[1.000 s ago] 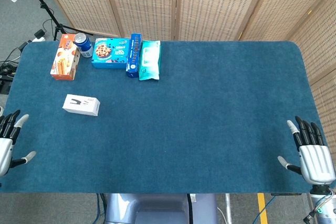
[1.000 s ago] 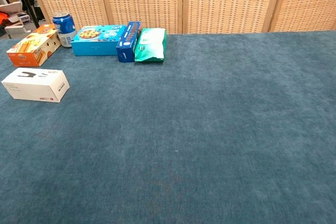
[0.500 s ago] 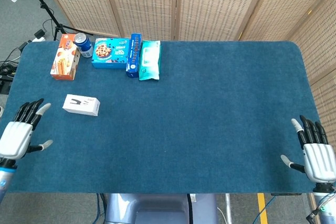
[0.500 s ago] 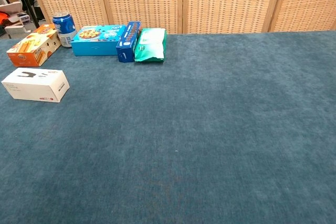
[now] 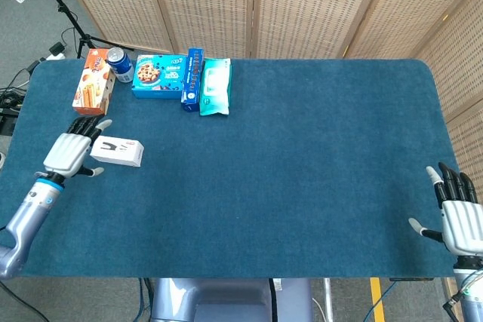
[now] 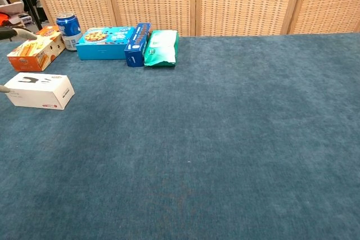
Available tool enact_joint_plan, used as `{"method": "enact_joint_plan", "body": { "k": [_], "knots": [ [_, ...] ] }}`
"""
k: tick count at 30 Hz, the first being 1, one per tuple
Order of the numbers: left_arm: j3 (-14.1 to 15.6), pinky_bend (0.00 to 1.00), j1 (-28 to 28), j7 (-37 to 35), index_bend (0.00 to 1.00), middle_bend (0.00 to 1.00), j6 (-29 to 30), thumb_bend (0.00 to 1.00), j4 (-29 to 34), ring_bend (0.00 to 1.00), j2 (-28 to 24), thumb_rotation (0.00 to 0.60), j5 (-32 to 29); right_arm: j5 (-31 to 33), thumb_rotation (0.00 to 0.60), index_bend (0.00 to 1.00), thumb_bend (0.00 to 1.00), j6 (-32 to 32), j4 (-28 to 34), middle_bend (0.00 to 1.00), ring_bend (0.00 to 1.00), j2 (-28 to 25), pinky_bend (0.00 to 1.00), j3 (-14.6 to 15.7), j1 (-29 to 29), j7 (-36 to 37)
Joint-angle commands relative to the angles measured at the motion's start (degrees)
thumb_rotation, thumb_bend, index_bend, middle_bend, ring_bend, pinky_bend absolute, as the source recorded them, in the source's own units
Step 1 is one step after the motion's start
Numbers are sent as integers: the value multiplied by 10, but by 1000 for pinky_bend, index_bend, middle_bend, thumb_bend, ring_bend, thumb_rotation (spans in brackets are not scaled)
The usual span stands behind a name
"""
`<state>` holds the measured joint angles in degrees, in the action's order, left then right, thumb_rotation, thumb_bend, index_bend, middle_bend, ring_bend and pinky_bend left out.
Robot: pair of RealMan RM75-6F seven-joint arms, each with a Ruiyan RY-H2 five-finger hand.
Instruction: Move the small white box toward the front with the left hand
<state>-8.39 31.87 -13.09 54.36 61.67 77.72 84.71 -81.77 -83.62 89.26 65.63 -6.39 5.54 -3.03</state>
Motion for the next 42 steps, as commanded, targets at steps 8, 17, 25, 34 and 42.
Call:
{"method": "enact_joint_plan", "body": {
  "k": [8, 17, 25, 34, 42],
  "knots": [
    [11, 0, 37, 9, 83, 0, -59, 0, -38, 0, 27, 600, -18, 17, 600, 0, 0, 4, -2, 0, 0, -5, 0, -8, 0, 15],
    [8, 145, 53, 33, 256, 101, -75, 69, -71, 28, 64, 600, -46, 21, 600, 0, 0, 11, -5, 0, 0, -7, 0, -9, 2, 26],
    [13, 294, 52, 33, 496, 308, -73, 250, -92, 187, 77, 600, -56, 21, 600, 0, 0, 13, -5, 0, 0, -7, 0, -8, 3, 27],
    [21, 326, 38, -23, 504, 311, -48, 319, -68, 205, 44, 600, -45, 17, 600, 0, 0, 14, -2, 0, 0, -5, 0, -5, 4, 20],
    [65, 338, 41, -146, 520, 325, -93, 362, 121, 217, -118, 600, 1, 15, 600, 0, 0, 15, 1, 0, 0, -5, 0, -3, 4, 16]
  ]
}}
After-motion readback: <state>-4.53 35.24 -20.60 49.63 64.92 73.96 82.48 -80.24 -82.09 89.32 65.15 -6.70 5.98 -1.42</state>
